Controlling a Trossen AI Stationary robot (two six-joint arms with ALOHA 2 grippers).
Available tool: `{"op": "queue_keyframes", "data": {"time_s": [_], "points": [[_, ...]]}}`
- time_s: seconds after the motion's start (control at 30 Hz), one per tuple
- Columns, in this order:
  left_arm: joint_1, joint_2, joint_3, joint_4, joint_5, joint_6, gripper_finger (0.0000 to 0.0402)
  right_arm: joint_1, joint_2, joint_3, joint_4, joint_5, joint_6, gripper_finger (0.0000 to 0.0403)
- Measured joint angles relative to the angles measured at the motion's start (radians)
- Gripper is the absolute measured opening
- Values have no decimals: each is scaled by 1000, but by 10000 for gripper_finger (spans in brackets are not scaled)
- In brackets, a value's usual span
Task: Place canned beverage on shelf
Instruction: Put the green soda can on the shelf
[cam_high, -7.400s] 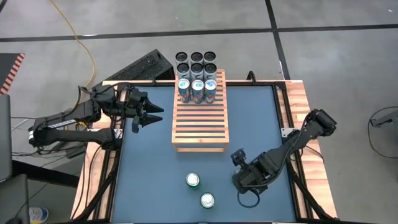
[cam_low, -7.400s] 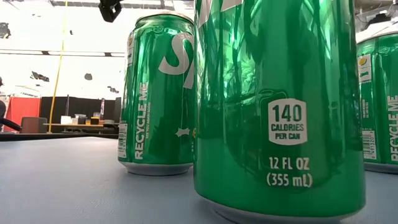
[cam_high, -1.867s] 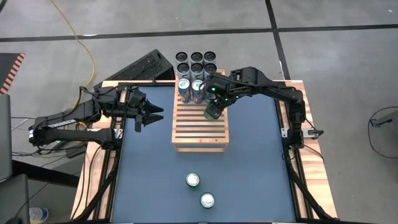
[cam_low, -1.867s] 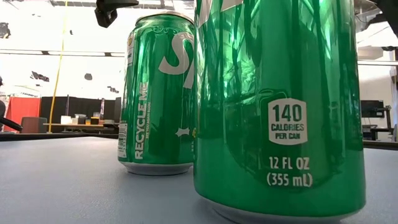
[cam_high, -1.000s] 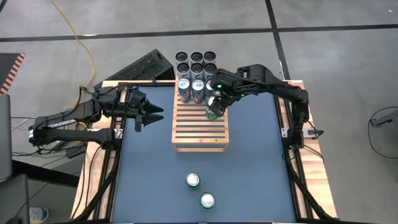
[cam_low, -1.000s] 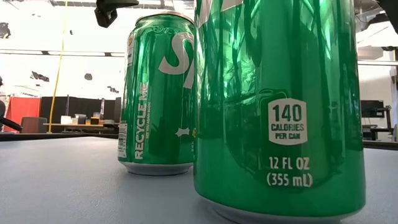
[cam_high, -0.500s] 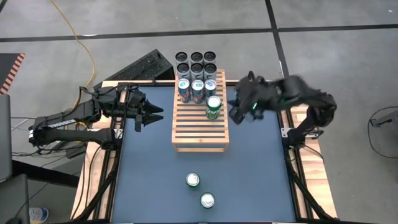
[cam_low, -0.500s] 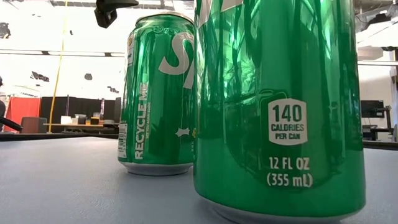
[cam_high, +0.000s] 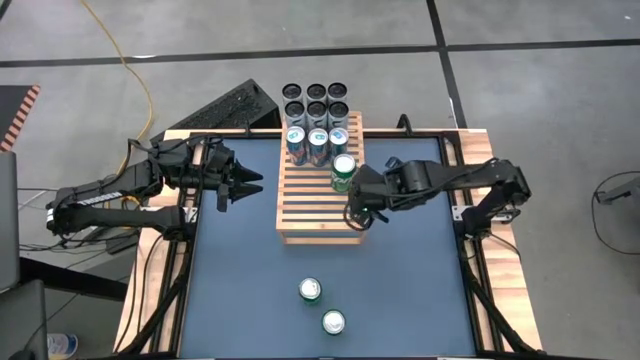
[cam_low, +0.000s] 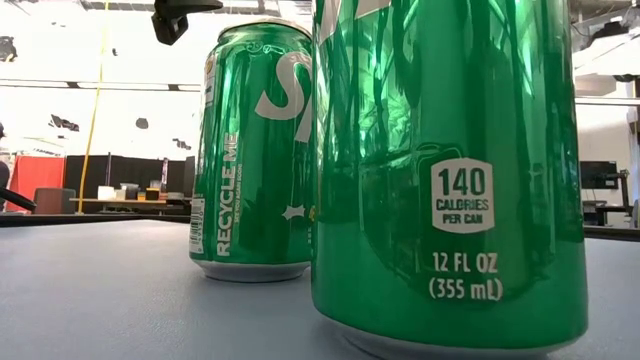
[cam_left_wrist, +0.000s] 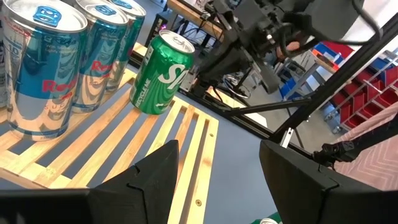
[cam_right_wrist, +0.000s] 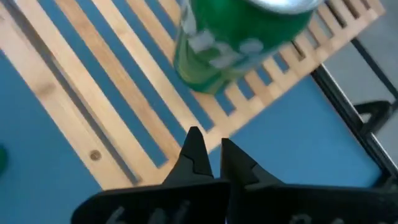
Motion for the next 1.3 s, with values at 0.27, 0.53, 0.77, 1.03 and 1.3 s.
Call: {"op": "queue_keyframes", "data": {"time_s": [0.27, 0.53, 0.77, 1.03, 1.3], "points": [[0, 0, 0, -11, -1, 2, 212, -67, 6, 0, 60, -14, -93, 1], [0, 0, 0, -36, -3, 7, 212, -92, 6, 0, 120, -50, -153, 0], [0, 0, 0, -36, -10, 18, 212, -127, 6, 0, 133, -50, -184, 0], [0, 0, 0, -50, -10, 23, 212, -48, -5, 1, 146, -51, -200, 0], [0, 0, 0, -50, -17, 30, 212, -31, 18, 1, 240, -53, -274, 0]]}}
